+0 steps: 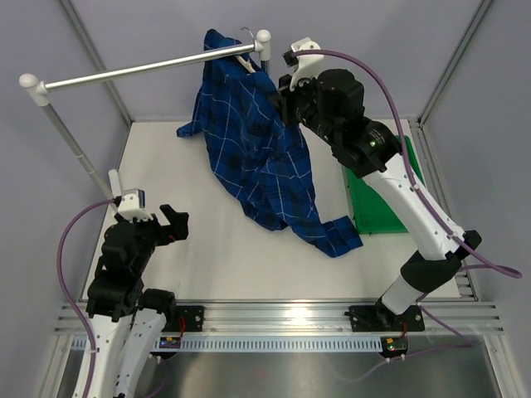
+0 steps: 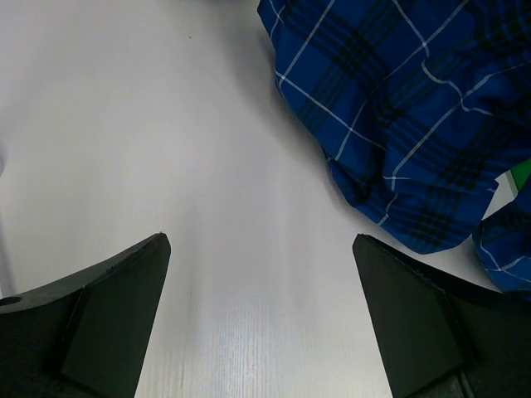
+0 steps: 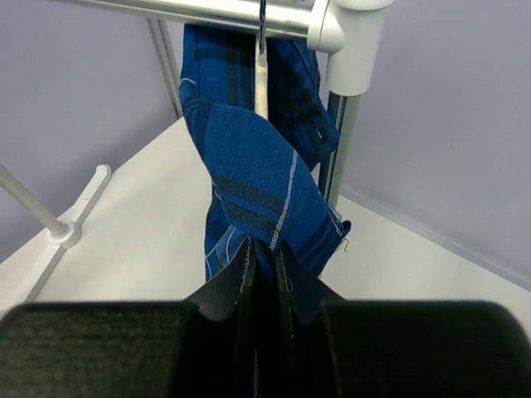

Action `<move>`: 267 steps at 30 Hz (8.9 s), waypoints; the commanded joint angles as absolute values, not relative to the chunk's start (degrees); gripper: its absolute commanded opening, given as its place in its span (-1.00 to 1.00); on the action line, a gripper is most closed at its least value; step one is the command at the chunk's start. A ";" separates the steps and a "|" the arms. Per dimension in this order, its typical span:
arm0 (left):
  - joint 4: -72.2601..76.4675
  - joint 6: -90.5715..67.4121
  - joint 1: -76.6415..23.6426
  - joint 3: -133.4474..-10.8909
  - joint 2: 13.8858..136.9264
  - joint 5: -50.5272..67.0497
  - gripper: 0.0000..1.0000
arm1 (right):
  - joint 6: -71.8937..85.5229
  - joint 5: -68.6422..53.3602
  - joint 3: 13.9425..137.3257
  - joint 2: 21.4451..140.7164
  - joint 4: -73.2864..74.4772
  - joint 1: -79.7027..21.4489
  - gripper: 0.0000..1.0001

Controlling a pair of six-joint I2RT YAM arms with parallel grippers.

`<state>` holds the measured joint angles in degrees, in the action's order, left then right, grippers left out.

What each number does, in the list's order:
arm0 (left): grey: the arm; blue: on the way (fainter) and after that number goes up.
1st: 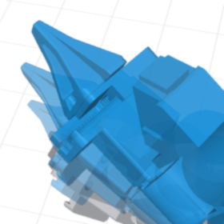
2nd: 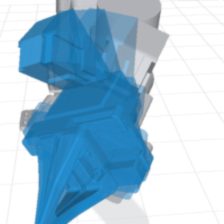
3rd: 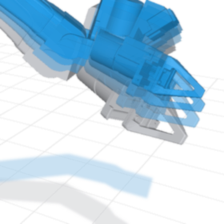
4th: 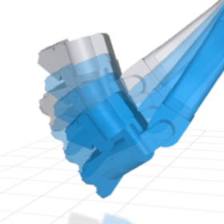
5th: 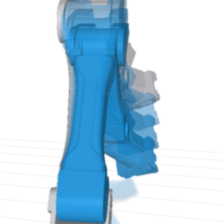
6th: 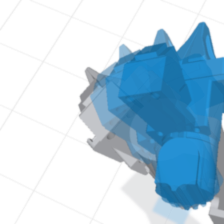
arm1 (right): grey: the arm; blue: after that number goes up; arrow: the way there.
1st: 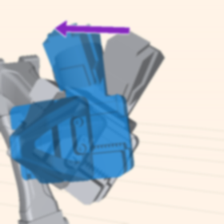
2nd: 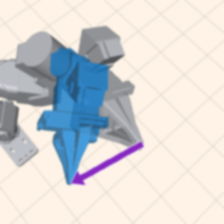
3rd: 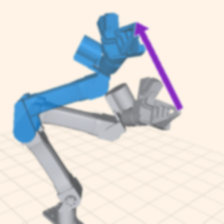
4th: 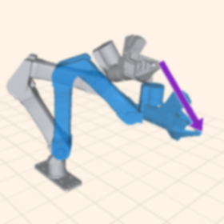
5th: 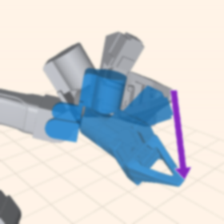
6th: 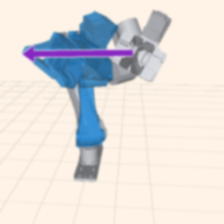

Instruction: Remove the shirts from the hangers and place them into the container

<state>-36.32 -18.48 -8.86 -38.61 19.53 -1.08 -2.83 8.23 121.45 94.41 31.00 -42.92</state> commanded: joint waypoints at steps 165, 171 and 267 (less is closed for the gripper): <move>-10.20 13.18 -40.43 -53.17 48.25 15.03 -1.00 | -10.02 -40.26 87.63 83.59 32.52 -45.88 -0.27; -10.20 13.01 -40.43 -53.00 48.25 11.08 -1.00 | -9.67 -37.27 86.14 81.65 32.26 -45.88 -0.62; -6.24 2.55 -37.79 -52.65 47.37 -13.10 -1.00 | -5.62 -19.24 81.03 76.98 26.98 -50.19 0.79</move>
<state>-9.45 1.54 -37.95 -49.32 47.81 -14.76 -3.64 -17.23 78.15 75.99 30.37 -49.69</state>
